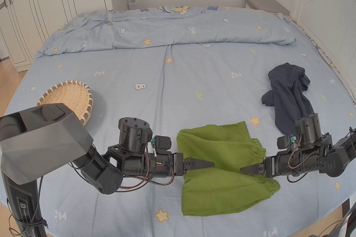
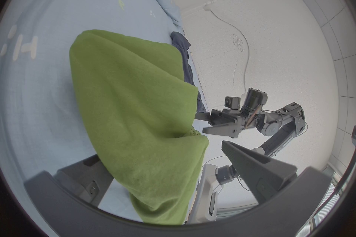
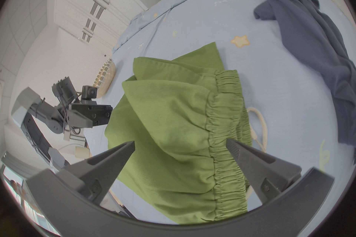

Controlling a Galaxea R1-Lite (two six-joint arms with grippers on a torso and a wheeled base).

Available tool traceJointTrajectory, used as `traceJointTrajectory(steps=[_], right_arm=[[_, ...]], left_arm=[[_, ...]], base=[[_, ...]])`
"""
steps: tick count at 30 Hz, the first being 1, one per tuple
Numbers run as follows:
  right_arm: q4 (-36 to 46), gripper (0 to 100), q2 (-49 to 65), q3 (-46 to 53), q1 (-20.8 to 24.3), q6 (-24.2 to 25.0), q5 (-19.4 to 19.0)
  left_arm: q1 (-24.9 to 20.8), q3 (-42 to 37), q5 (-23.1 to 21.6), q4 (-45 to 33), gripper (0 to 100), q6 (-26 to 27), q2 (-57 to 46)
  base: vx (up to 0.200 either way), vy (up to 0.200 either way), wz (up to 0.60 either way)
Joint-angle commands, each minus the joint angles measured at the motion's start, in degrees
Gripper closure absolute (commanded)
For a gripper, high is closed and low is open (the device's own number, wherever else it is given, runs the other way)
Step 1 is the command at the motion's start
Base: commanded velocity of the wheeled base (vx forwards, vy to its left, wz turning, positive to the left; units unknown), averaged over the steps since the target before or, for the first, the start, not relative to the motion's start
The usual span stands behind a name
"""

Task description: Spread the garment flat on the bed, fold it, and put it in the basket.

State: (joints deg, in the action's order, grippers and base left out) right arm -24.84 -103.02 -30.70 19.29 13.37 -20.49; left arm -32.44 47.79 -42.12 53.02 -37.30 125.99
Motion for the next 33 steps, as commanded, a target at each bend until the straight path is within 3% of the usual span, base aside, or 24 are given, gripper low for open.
traceJointTrajectory(steps=[1,6,11,12,14,15,16,18,24,33], right_arm=[[-2.14,0,1.07,0.99,-3.73,3.41,-0.69],[0.24,0,15.66,2.75,-10.67,5.7,-8.95],[3.93,0,22.16,2.66,-20.96,6.49,-13.26],[3.93,0,22.16,2.66,-20.96,6.49,-13.26],[3.75,0,22.87,2.66,-29.22,6.49,-20.11],[3.66,0,22.87,2.57,-30.01,6.49,-20.9],[3.75,0,22.69,1.87,-34.58,6.31,-25.21],[3.84,0,22.69,0.9,-37.39,6.58,-27.85],[3.93,0,22.69,0.11,-39.24,6.58,-28.73],[3.93,0,22.87,0.2,-39.59,6.58,-28.73]], left_arm=[[-0.08,-1.21,-2.35,2.97,0,-0.05,1.36],[-0.78,-0.06,-2.53,3.06,0,-0.05,3.21],[-1.75,0.9,-2.44,3.15,0,0.21,5.49],[-1.75,0.9,-2.44,3.15,0,0.21,5.49],[-2.19,1.87,-2.44,2.97,0,0.21,6.2],[-2.19,1.87,-2.44,2.97,0,0.21,6.2],[-2.72,2.75,-2.44,2.62,0,0.13,6.64],[-2.98,3.54,-2.27,2.09,0,0.04,6.99],[-2.72,7.85,-1.83,-5.56,0,0.04,6.55],[-2.54,9.78,-1.91,-9.77,0,0.04,6.11]], base=[[0.0,0.0,0.0],[0.0,0.0,0.0],[0.0,0.0,0.0],[0.0,0.0,0.0],[0.0,0.0,0.0],[0.0,0.0,0.0],[0.0,0.0,0.0],[0.0,0.0,0.0],[0.0,0.0,0.0],[0.0,0.0,0.0]])
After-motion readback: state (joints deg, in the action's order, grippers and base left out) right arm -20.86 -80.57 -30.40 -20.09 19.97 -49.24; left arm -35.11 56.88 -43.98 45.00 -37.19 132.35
